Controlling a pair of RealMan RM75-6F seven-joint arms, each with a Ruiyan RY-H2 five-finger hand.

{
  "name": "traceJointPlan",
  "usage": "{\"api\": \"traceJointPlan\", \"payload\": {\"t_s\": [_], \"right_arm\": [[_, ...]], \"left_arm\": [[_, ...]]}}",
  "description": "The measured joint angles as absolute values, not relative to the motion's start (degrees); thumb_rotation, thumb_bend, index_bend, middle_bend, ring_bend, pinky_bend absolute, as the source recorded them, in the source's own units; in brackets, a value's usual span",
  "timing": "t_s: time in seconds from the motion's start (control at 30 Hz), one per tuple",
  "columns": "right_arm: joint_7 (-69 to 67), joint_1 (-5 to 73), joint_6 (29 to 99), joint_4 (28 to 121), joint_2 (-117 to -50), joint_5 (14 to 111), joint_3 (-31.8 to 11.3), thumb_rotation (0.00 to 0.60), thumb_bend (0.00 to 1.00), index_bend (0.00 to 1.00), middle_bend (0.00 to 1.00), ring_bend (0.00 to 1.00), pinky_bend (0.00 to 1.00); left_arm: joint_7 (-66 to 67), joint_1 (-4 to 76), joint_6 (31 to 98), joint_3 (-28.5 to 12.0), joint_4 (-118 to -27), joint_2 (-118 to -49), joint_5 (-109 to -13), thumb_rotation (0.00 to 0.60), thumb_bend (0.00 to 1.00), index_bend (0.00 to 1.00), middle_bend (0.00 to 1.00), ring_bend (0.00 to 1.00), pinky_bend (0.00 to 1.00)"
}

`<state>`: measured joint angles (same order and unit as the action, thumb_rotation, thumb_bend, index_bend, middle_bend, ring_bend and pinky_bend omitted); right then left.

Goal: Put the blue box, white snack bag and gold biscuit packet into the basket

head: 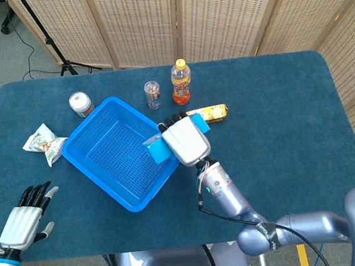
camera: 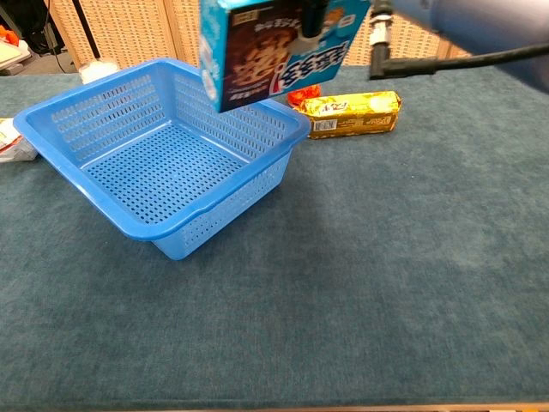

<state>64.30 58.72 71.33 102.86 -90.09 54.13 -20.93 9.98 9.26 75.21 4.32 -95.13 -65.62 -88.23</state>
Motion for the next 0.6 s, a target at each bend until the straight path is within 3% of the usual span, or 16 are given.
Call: {"api": "traceJointPlan", "payload": {"t_s": [0.4,0.5,0.6], "right_arm": [[66.57,61.12,73.94,103.00,-94.11,51.99,-19.16,0.600,0.23,0.69,0.54,0.48,0.45],[66.69,61.46,74.19,102.94,-94.66,51.80,-18.82,0.600,0.23,0.69,0.49,0.46,0.45],[67.32,61.67,74.39,103.15,-94.84,51.44,-18.18,0.600,0.21,0.64,0.38,0.35,0.45]], "left_arm": [[9.90,9.23,75.09,4.35,-95.09,-65.59,-88.33,0.600,0.31,0.00,0.00,0.00,0.02],[9.94,9.29,74.92,4.37,-95.16,-65.54,-88.31,0.600,0.31,0.00,0.00,0.00,0.02],[9.90,9.24,75.09,4.36,-95.23,-65.48,-88.40,0.600,0.31,0.00,0.00,0.00,0.02]]}}
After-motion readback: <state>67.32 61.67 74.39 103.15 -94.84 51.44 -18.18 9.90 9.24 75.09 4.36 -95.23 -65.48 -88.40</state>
